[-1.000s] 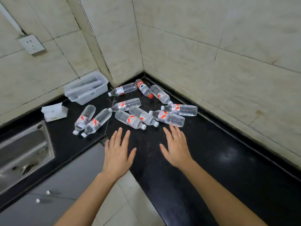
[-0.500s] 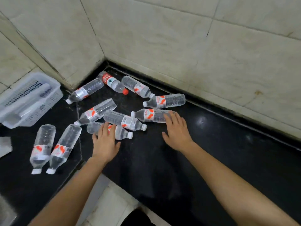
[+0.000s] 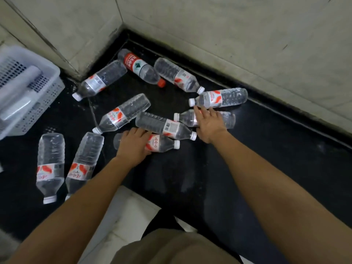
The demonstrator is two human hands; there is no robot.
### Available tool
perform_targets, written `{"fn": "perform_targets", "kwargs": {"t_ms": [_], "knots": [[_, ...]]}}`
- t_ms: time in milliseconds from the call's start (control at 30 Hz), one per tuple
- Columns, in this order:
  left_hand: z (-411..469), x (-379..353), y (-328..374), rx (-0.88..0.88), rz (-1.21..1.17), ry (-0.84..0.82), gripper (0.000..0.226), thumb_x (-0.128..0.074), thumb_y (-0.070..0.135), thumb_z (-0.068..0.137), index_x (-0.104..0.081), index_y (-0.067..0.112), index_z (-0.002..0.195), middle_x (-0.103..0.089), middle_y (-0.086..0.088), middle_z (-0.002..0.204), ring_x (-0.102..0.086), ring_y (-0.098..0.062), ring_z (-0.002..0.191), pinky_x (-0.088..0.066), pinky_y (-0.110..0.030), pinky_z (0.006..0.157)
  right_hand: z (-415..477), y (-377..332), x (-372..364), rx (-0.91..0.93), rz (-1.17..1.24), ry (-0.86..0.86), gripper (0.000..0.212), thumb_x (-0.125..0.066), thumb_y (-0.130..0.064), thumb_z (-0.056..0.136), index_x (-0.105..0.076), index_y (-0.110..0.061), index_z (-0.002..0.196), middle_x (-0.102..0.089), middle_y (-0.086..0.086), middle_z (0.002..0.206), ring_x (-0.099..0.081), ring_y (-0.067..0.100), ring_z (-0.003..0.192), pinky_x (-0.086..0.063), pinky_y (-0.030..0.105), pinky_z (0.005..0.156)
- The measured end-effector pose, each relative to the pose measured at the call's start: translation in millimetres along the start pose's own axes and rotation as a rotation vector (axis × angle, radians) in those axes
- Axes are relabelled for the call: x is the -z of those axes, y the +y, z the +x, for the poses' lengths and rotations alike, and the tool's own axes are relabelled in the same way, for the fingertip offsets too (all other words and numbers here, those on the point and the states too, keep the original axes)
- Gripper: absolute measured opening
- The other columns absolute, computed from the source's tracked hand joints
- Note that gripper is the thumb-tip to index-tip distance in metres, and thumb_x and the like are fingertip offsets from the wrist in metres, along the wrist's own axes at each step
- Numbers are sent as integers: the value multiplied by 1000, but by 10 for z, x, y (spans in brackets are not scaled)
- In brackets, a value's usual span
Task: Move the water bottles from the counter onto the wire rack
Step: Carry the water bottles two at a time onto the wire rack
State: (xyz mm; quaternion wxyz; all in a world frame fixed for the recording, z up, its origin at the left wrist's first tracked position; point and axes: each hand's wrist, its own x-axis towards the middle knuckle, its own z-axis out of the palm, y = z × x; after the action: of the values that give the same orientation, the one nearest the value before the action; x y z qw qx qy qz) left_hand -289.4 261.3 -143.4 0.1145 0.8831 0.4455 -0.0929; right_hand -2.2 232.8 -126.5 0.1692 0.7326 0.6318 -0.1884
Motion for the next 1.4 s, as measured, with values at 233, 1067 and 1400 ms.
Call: {"fn": "perform_targets", "kwargs": {"t_ms": [233, 1067, 1400], "knots": [[-108, -97, 398, 51, -107, -92, 79, -75, 65, 70, -58, 20, 132, -55, -5, 122, -53, -26, 111, -44, -42, 90, -89, -11, -87, -131, -91, 9, 85, -63, -35, 94, -11, -20, 160, -40, 10, 149, -39, 38, 133, -34, 48, 111], [-99, 392, 1173, 119, -1001, -117, 60, -93, 24, 66, -54, 36, 110, -70, 10, 101, -67, -5, 91, -53, -24, 79, -1682, 583, -352, -721, 976, 401, 65, -72, -49, 86, -39, -19, 134, -60, 3, 128, -63, 29, 112, -46, 36, 86], [86, 1675, 2690, -277, -1299, 26, 62, -90, 23, 72, -50, 33, 119, -67, 12, 108, -68, 2, 91, -55, -21, 79, -3025, 1179, 216, -910, 1472, 1192, 49, -88, -34, 57, -61, -37, 99, -71, -11, 101, -69, 6, 94, -57, 34, 86]]}}
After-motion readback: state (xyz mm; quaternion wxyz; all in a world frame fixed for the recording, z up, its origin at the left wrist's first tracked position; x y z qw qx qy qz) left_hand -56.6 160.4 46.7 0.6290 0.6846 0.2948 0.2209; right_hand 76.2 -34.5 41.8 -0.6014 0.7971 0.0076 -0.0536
